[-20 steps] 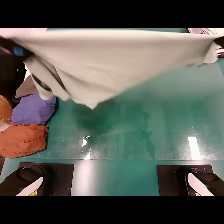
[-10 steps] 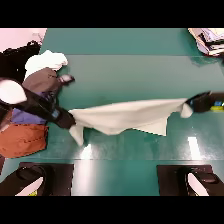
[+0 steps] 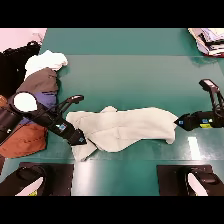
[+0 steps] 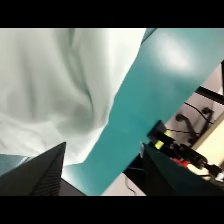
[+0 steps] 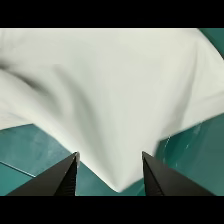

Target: Fold the shirts.

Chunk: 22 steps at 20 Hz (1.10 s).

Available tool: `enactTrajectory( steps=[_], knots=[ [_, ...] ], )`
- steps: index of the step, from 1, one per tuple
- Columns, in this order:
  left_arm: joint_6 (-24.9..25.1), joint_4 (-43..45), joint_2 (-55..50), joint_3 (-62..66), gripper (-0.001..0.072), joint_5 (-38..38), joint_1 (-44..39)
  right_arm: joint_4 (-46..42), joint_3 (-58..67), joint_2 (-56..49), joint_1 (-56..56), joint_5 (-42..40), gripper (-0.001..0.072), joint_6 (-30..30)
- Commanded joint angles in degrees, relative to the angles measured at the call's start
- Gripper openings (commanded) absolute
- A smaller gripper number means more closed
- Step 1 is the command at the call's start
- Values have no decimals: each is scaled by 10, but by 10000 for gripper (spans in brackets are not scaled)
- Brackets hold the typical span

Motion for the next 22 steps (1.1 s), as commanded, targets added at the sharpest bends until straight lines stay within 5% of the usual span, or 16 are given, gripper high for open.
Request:
enactTrajectory(
  steps=[1, 5, 9, 12, 20, 21, 22],
  knots=[
    [-31, 149, 0, 64, 553, 22, 1, 1, 51, -41, 0, 15, 460, 4],
    [-146, 397, -14, 95, 553, 149, 9, 0, 104, -102, 0, 30, 459, 3],
    [-127, 342, -105, 94, 553, 161, 116, -1, 105, -129, 0, 28, 458, -1],
    [-51, 184, -185, 94, 553, 158, 182, -1, 105, -143, 0, 29, 458, -1],
    [-20, 97, -299, 93, 549, 149, 193, -1, 85, -148, -125, 45, 458, -7],
    [-20, 89, -300, 93, 387, 154, 193, -1, 65, -148, -155, 43, 458, -8],
    [-20, 85, -299, 93, 99, 161, 193, -1, 39, -148, -188, 38, 459, -15]
  ],
)
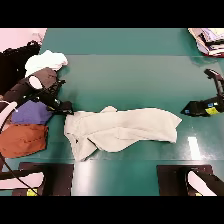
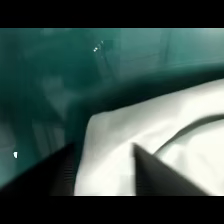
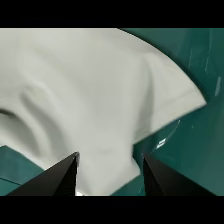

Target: Fold the shirts.

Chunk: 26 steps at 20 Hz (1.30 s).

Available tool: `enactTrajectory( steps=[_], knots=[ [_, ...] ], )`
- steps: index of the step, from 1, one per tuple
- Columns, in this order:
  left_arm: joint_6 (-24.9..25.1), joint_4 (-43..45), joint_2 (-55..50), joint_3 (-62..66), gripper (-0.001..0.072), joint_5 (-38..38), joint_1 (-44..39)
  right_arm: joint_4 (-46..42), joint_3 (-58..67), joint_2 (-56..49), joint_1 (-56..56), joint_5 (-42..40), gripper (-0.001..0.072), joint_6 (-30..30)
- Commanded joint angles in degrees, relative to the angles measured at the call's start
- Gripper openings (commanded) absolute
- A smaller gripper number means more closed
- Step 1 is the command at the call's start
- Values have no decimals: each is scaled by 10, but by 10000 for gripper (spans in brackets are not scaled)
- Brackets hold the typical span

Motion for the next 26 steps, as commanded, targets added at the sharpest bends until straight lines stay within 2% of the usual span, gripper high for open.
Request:
enactTrajectory(
  steps=[1, 4, 8, 16, 17, 19, 20, 21, 26],
  knots=[
    [6, -32, -14, 0, 35, 14, 3, 1, -62, -1, -97, -10, 459, -12],
    [6, -32, -13, 12, 26, 14, 3, 28, -136, -1, -163, -64, 458, -16],
    [6, -32, -13, 40, 26, 15, 3, 69, -199, -12, -164, -153, 455, -21],
    [6, -33, -13, 55, 26, 10, 3, 80, -146, -161, -82, -219, 423, -24],
    [6, -33, -13, 55, 26, 10, 3, 80, -137, -175, -75, -219, 386, -24],
    [6, -32, -13, 55, 26, 10, 3, 80, -125, -193, -61, -223, 192, -25],
    [6, -33, -12, 56, 26, 9, 3, 80, -120, -196, -54, -227, 70, -29],
    [6, -32, -8, 56, 26, 9, 3, 80, -111, -195, -47, -228, 11, -37],
    [6, 4, 92, 170, 26, -1, 3, 80, 18, -119, -25, -222, 10, -40]
  ],
)
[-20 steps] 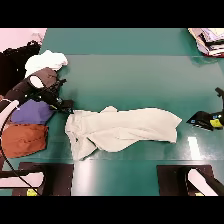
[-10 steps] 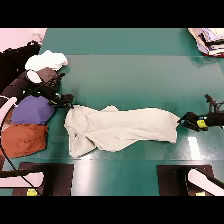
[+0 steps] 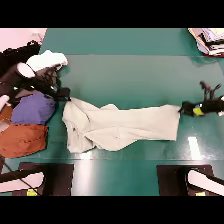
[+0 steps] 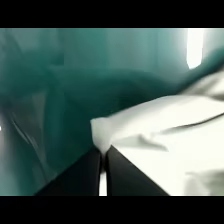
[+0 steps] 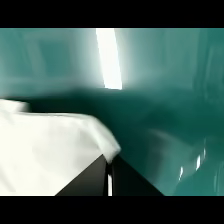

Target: Fold the shirts.

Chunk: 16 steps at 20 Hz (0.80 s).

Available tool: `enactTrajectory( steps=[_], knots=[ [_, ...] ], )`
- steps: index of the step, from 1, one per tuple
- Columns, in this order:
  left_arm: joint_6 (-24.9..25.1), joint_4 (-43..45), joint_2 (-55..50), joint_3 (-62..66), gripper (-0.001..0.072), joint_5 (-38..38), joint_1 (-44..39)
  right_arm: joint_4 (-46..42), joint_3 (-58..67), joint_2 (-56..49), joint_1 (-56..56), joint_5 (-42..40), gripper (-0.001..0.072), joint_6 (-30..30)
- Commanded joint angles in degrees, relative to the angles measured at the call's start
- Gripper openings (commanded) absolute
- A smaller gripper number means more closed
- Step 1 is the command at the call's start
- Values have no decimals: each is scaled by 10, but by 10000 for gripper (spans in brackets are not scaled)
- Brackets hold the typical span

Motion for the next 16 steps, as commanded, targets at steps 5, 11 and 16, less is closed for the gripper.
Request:
enactTrajectory(
  steps=[5, 11, 16],
  knots=[
    [0, 22, 177, 282, 26, 10, 0, 2, 286, 149, 9, 2, 10, -3],
    [-27, 21, 253, 492, 26, 8, 0, -3, 461, 231, 8, 8, 10, -3],
    [-58, 0, 296, 520, 25, 78, 0, -46, 579, 239, 8, 47, 10, -2]
  ],
)
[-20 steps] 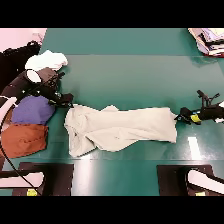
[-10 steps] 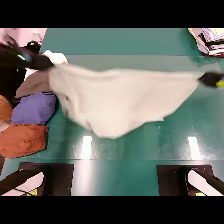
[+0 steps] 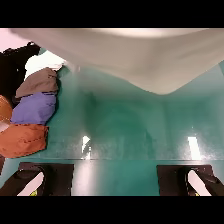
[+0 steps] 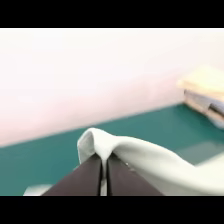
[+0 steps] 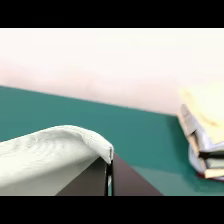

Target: Fold the shirts.

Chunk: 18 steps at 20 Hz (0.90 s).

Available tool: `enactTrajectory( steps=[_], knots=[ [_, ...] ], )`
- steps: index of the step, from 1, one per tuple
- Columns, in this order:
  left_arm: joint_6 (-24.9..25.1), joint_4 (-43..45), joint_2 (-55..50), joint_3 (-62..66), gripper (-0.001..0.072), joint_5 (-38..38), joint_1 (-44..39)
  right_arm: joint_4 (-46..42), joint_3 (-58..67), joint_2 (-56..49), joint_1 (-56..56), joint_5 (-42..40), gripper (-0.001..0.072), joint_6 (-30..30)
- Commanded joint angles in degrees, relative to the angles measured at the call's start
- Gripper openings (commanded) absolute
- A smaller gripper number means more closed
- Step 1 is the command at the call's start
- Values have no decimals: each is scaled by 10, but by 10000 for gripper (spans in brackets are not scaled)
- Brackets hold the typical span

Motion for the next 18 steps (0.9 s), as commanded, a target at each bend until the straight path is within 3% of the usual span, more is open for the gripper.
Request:
enactTrajectory(
  steps=[1, 3, 6, 12, 18],
  knots=[
    [-19, -29, 26, 31, 25, 56, 0, -39, 98, -3, 0, 41, 9, 3],
    [-17, -62, 26, 31, 25, 66, 0, -74, 168, -35, 0, 96, 9, 19],
    [-14, -35, 2, 13, 25, 31, 0, -89, 208, -84, 0, 145, 9, 31],
    [-12, -34, -126, -190, 26, -95, 0, -89, 48, -197, 2, 188, 9, 31],
    [34, -25, -337, -329, 26, 4, 0, -89, -40, -370, 55, 123, 9, 31]
  ],
)
